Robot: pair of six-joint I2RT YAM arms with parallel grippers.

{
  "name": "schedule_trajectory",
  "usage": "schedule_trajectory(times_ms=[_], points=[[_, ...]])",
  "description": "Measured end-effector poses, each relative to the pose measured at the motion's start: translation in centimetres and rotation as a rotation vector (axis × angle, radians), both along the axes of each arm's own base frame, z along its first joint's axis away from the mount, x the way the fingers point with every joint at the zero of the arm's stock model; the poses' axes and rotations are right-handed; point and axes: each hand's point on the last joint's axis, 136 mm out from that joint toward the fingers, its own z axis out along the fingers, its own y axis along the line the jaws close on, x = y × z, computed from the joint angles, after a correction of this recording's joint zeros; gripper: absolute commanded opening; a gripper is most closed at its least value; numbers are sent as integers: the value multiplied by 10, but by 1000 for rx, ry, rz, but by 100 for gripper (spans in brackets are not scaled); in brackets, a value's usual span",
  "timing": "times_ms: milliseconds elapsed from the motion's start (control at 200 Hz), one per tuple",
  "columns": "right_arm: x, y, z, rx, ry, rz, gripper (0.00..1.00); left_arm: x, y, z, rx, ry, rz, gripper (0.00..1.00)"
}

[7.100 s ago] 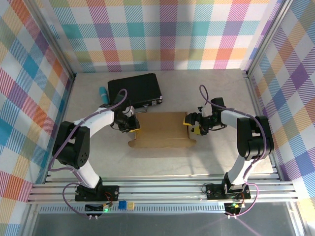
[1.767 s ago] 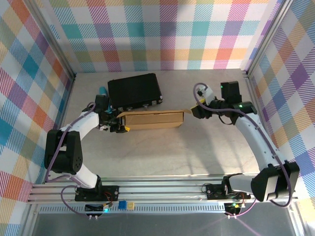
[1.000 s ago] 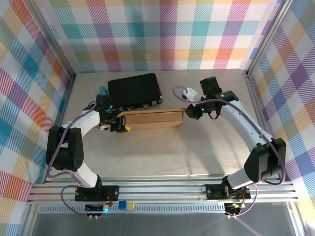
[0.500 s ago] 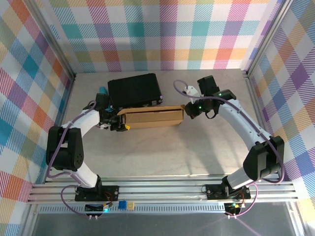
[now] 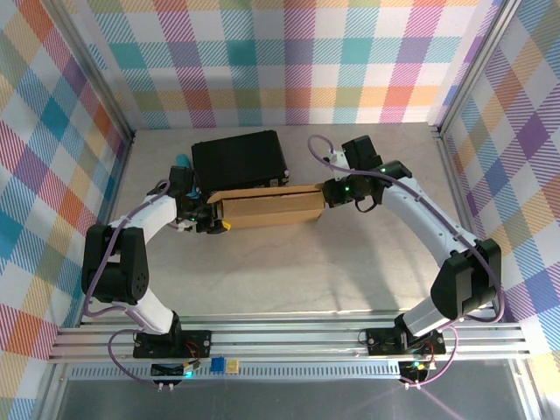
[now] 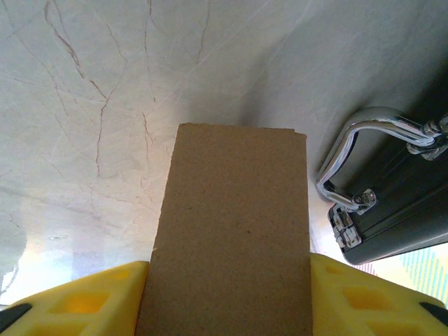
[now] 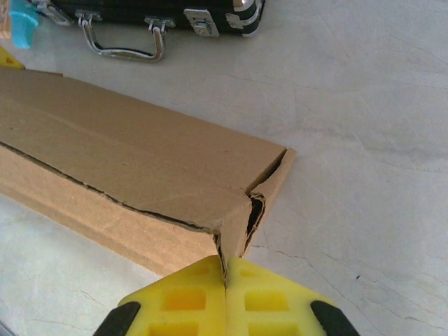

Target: Fold the paper box

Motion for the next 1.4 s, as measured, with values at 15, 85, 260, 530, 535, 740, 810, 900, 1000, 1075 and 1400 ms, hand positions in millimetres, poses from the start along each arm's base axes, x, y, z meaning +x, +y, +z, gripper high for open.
schedule_trajectory(times_ms=[15, 85, 260, 530, 535, 740, 810, 900, 1000, 1075, 1400], points=[[0, 0, 0, 1, -1, -4, 0, 0, 0, 0, -1, 1, 1, 33], [3, 1, 0, 10, -2, -29, 0, 0, 0, 0, -2, 3, 5, 33], [9, 3, -2, 27, -13, -69, 0, 1, 0, 0, -5, 4, 11, 33], [24, 8, -6, 46, -42, -109, 0, 0, 0, -6, -7, 27, 19, 35], [24, 9, -6, 47, -43, -108, 0, 0, 0, -6, -7, 27, 19, 35], [34, 13, -9, 33, -76, -121, 0, 1, 1, -8, -17, 41, 30, 40], [38, 14, -11, 22, -91, -126, 0, 1, 1, -8, -21, 40, 31, 47], [43, 16, -13, 7, -106, -127, 0, 2, 3, -8, -20, 36, 33, 56], [48, 20, -13, -8, -120, -122, 0, 4, 8, -7, -6, 13, 18, 64], [53, 23, -14, -14, -130, -116, 0, 5, 10, -6, 12, -8, -14, 68], [65, 30, -15, -43, -125, -97, 0, -7, 35, 29, 172, -123, -156, 75]])
